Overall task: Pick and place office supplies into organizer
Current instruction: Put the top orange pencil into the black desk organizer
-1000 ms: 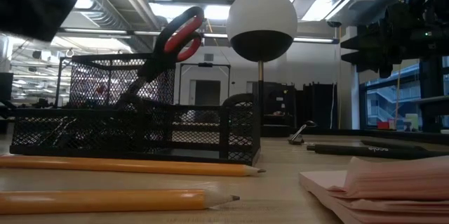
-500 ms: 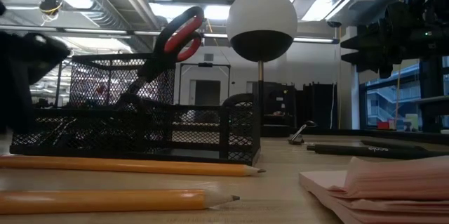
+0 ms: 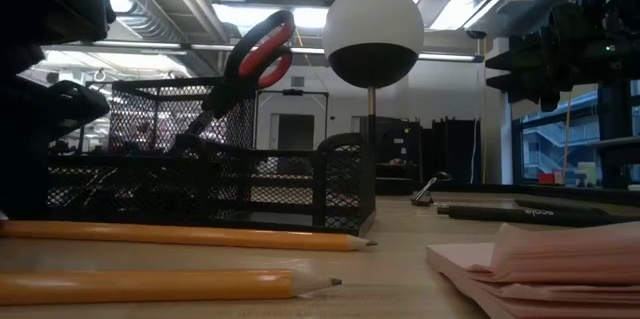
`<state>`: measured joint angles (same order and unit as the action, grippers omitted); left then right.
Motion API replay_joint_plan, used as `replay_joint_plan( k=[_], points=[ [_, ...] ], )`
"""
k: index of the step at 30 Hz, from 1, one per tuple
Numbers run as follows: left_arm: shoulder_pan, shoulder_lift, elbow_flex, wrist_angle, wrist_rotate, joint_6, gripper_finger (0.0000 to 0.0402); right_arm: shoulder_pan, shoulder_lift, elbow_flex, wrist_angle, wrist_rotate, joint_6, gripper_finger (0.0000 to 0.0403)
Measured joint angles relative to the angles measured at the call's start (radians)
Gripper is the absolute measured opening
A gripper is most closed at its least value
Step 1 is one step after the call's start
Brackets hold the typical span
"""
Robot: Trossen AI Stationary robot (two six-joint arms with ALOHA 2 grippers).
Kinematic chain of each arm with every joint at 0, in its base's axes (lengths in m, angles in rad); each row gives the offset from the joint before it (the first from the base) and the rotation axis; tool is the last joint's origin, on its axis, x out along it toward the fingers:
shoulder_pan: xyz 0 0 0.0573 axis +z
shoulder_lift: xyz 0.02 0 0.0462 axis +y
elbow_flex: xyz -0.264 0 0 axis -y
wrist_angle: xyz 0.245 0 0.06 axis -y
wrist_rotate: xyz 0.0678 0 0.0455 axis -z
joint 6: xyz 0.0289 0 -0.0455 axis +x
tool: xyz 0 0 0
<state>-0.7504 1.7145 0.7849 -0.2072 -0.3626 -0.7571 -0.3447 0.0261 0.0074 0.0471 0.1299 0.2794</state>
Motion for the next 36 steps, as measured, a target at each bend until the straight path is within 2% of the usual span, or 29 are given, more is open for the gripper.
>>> replay_joint_plan(
  k=[3, 6, 11, 19, 22, 28, 31, 36],
  points=[
    [0.0, -0.002, 0.001, -0.071, 0.0, -0.015, 0.0093, 0.0, 0.0, 0.0, 0.0, 0.0, -0.004, 0.0236],
    [-0.014, -0.003, -0.023, -0.054, -0.025, -0.017, 0.0083, 0.0, 0.0, 0.0, 0.0, 0.0, -0.011, 0.0236],
    [-0.049, -0.001, -0.065, 0.046, -0.106, -0.029, 0.0078, 0.0, 0.0, 0.0, 0.0, 0.0, -0.012, 0.0236],
    [-0.118, 0.002, -0.177, 0.245, -0.255, -0.156, 0.0086, 0.0, 0.0, 0.0, 0.0, 0.0, -0.013, 0.0236],
    [-0.14, 0.003, -0.222, 0.341, -0.315, -0.156, 0.0087, 0.0, 0.0, 0.0, 0.0, 0.0, -0.013, 0.0236],
    [-0.15, 0.008, -0.272, 0.442, -0.351, -0.123, 0.0083, 0.0, 0.0, 0.0, 0.0, 0.0, -0.011, 0.0236],
    [-0.152, 0.05, -0.272, 0.481, -0.393, -0.099, 0.0083, 0.0, 0.0, 0.0, 0.0, 0.0, -0.018, 0.0236],
    [-0.155, 0.16, -0.272, 0.644, -0.486, -0.081, 0.0086, 0.0, 0.0, 0.0, 0.0, 0.0, -0.021, 0.0236]
  ],
)
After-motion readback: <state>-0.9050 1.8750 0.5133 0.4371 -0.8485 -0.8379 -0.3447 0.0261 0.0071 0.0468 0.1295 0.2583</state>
